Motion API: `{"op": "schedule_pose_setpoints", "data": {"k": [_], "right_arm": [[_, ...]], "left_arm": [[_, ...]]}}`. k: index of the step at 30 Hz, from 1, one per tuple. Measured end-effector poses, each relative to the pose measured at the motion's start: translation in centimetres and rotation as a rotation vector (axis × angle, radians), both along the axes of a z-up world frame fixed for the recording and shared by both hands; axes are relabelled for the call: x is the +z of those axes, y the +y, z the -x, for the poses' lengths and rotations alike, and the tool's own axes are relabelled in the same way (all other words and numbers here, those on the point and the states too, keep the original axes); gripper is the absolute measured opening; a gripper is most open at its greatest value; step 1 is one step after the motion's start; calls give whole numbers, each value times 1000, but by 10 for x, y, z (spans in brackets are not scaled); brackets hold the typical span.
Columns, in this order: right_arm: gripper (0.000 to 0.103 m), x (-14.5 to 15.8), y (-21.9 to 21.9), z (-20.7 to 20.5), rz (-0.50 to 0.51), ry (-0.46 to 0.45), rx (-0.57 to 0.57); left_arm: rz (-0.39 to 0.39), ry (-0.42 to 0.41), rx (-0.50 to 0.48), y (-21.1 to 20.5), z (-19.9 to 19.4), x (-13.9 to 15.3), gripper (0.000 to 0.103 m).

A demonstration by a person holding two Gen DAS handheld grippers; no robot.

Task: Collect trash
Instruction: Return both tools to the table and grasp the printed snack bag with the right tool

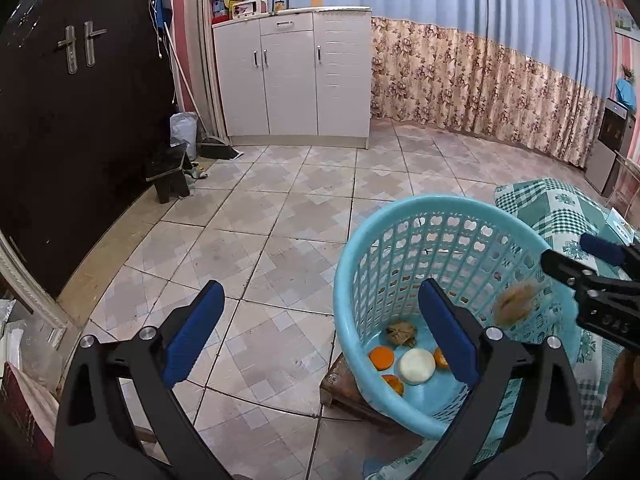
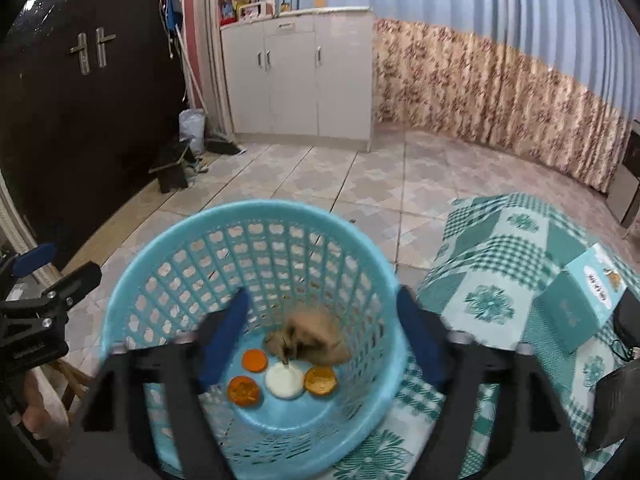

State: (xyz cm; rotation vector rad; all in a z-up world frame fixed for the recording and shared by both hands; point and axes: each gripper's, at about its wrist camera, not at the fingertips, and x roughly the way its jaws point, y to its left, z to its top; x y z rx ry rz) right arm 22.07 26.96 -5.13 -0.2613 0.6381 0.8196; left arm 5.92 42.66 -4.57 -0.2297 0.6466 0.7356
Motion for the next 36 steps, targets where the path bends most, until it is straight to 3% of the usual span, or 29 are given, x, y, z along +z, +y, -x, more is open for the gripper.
{"op": "schedule_pose_setpoints", "data": {"k": [6,15,26,36], "right_arm": [[93,3,-19,-5,-4,-14,-36],[93,30,-66,9,-28,-95,-64],[98,44,-191,23,-17,-165,-196],[98,19,-333,19,92,-150,-442]], "left_arm": [[4,0,0,-2,2,2,95],[-13,-12,-1,-26,6,16,97],[46,-38,-136,-104,-18,24,98],[156,-61,-331,-194,-60,6,98]]}}
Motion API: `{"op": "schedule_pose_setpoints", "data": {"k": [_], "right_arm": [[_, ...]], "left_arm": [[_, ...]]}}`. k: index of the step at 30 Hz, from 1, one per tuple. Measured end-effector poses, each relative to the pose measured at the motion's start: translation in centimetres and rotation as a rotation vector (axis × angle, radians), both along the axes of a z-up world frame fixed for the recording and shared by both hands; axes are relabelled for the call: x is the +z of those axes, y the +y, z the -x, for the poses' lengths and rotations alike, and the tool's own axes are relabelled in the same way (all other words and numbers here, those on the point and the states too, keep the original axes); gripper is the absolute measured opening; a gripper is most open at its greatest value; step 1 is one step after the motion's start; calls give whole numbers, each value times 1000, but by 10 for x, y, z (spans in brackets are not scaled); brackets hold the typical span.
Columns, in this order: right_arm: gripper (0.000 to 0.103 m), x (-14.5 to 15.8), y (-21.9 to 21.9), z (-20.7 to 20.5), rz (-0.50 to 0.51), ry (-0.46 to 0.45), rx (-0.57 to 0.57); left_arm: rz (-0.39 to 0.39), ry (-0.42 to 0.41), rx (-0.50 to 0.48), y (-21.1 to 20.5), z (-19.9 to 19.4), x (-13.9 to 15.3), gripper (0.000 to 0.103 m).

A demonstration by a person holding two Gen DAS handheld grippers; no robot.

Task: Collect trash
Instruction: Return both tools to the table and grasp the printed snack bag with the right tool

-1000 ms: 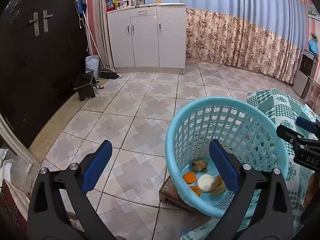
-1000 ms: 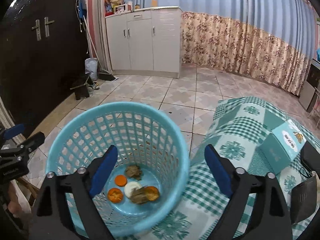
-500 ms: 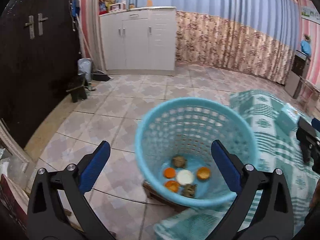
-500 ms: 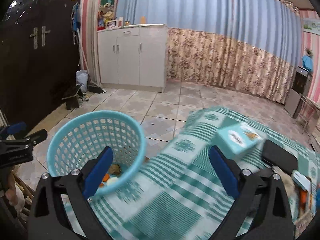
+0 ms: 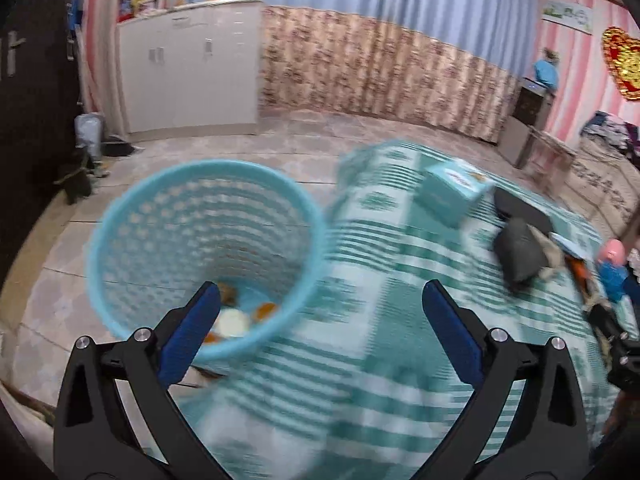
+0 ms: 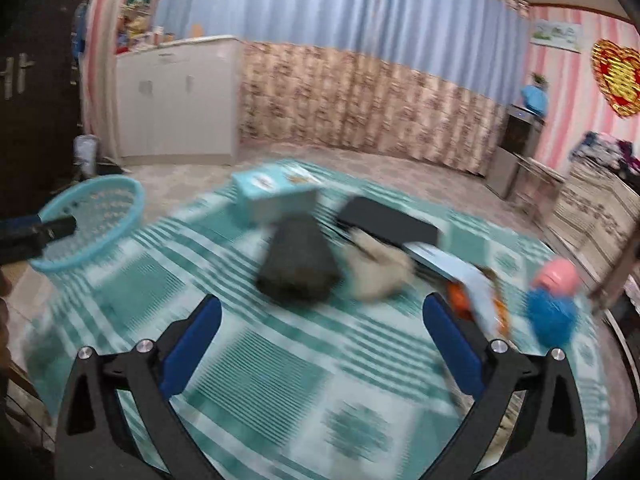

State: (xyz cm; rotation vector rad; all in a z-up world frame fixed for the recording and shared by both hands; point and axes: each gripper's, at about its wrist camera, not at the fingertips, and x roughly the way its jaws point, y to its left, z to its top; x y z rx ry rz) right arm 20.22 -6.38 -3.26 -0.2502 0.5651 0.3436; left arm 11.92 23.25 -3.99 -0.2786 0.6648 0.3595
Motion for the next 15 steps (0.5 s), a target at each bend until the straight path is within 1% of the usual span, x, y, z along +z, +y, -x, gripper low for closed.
{"op": "schedule_pose_setpoints", "data": {"k": [1,3,7,10,12,15], "right_arm": [[98,-4,-13,-1,2,6,-28],[98,-10,-33,-3,0,18,-71],[98,-24,-85,-10,-39,55,-190],[98,-30,-109,-15,-64,73,-254],[98,-32,-121,-17,-62,72,-279],[98,-36,-134,-19,-54,80,-310]], "left_arm": [[16,0,-22,-12,-5,-3,98],[23,6,-60,-30,-13,-7,98],[-8,31,-150,-71,-31,-15,98],[1,54,-200,-96,-45,-21,98],[14,67,-224,-112,-52,-25,98],[0,87,-254,-134,-58,-30,98]]}}
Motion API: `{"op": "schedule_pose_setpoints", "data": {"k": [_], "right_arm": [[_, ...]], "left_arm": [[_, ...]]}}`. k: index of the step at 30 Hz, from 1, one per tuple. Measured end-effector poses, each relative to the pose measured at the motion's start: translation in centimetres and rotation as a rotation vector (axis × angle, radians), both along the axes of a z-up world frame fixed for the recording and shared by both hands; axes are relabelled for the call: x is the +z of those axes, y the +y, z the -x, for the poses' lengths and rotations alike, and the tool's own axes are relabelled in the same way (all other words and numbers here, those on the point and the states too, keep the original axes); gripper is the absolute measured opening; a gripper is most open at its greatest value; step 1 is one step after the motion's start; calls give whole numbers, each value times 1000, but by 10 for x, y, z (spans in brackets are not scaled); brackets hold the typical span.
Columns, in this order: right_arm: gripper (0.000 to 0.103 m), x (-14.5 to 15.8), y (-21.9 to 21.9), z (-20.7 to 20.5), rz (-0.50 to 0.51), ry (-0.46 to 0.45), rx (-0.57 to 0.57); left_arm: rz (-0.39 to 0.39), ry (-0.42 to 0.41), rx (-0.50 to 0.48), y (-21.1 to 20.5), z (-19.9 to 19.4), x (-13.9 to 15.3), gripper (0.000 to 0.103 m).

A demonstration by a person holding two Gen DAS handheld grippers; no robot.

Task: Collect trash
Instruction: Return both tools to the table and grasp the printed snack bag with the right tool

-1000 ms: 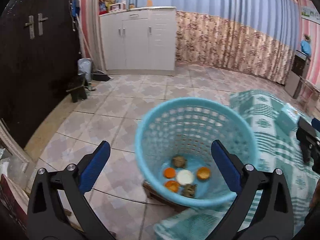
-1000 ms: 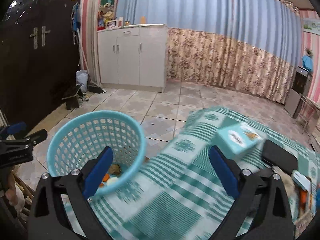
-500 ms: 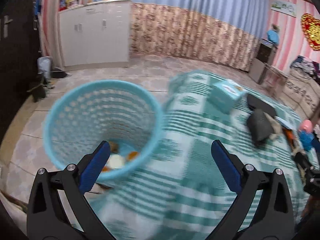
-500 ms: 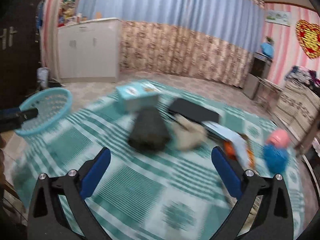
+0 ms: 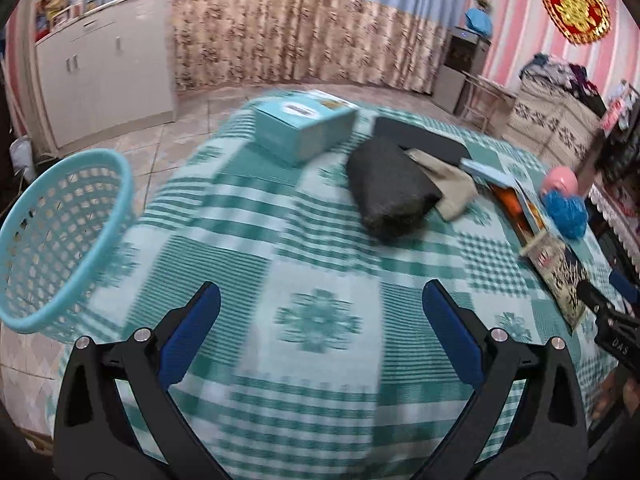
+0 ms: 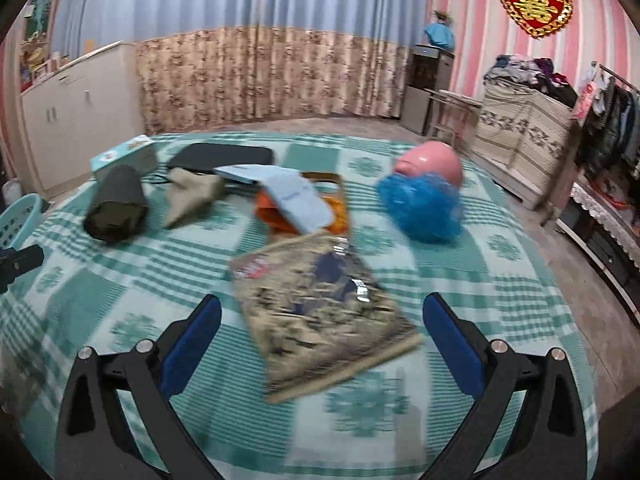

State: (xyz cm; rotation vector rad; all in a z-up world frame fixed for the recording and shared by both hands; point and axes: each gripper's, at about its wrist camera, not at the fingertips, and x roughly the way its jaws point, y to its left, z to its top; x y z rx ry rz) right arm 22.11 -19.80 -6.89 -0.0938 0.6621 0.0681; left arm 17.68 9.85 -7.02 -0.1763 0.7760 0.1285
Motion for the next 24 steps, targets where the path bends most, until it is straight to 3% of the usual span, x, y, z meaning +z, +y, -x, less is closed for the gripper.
{"op": "schedule_pose_setpoints", "data": {"k": [8,18,22,24], "right_arm": [[98,-18,-11,-22,-54,98,15],[96,-29,-9,-31,-92,159,45],[85,-32,-10,-34,-121,176,61],[68,-33,-10,-34,-138,178,76]], "left_arm": [[-103,30,-42,-27,-3,-11,98],[-87,35,-23,-21,-2,-13,98],[-104,29,-46,-28,-5,-11,98],[-118,25,-56,-31,-7,-9,98]]}}
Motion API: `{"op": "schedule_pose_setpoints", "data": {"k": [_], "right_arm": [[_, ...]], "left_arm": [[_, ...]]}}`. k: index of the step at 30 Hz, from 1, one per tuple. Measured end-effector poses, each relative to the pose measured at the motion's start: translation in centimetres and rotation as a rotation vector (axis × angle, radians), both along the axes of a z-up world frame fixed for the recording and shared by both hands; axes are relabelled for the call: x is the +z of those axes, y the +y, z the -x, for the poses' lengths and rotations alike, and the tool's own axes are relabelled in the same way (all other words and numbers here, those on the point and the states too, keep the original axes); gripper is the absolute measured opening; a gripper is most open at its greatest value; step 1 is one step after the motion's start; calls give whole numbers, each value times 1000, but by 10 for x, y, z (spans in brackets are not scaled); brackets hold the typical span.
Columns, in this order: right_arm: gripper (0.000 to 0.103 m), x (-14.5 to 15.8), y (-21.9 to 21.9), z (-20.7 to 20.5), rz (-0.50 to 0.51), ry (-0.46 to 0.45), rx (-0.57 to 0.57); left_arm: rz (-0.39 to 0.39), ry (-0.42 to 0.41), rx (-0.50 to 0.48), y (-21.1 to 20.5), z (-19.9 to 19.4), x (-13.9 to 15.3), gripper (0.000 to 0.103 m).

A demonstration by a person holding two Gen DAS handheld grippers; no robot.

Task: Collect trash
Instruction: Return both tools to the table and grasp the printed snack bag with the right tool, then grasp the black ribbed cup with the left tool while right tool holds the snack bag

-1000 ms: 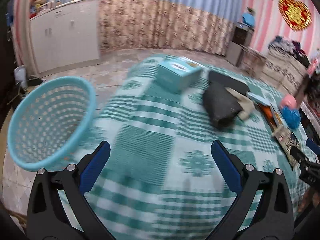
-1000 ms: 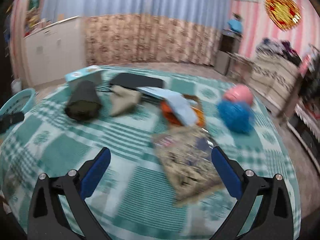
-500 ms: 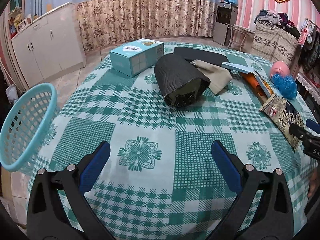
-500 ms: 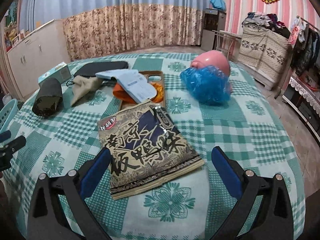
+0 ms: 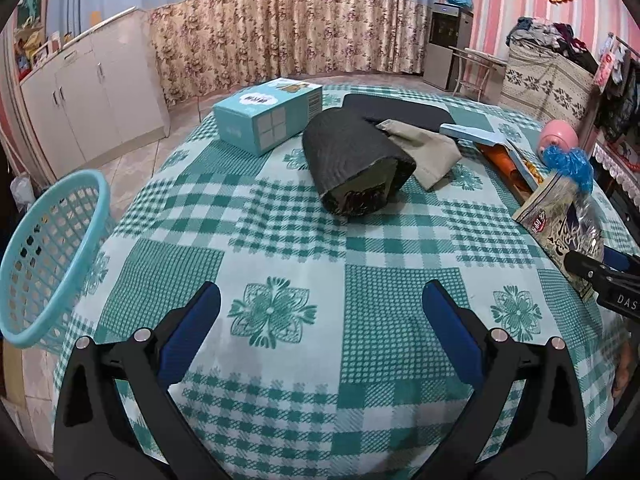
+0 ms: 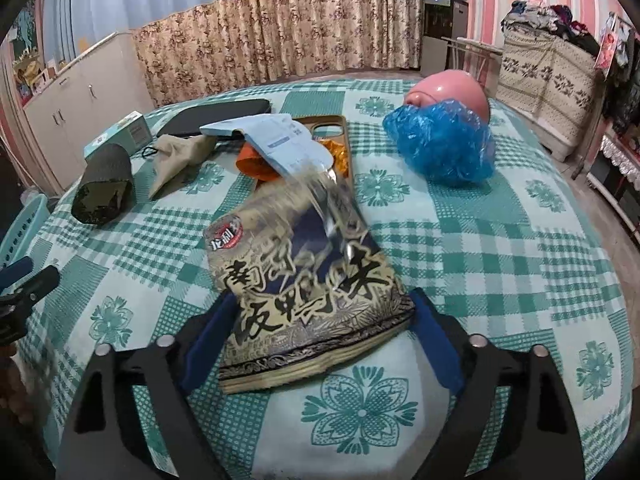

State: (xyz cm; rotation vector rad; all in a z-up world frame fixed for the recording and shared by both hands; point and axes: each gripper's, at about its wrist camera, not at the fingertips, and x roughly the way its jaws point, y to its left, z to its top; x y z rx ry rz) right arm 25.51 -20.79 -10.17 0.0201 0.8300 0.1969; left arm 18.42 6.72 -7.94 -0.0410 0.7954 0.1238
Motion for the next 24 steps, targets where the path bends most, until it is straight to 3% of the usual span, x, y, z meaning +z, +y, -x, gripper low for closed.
{"op": "schedule_pose_setpoints", "data": {"k": [6,7,14,19,23,24], "right_arm": [[30,1,4,4,-21,-16,34],[28,2,2,5,-38,-17,38],[25,0,-4,3,-75,-11,34],[25,0,-3,2,-69,-7,38],[25,-1,-4,1,-69,-7,38],[25,-1,-3,1,-67,-7,38]], "left_arm": [[5,-33,-10,-7,-22,16,97],[7,-42,-11,-9,-26,20,98],[-56,-72,-8,-25,-70,33,98],[-43,-40,51,-22,-106,27,98],[43,31,79,-13,-125,11,95],[77,38,78,-10,-127,8,89]]}}
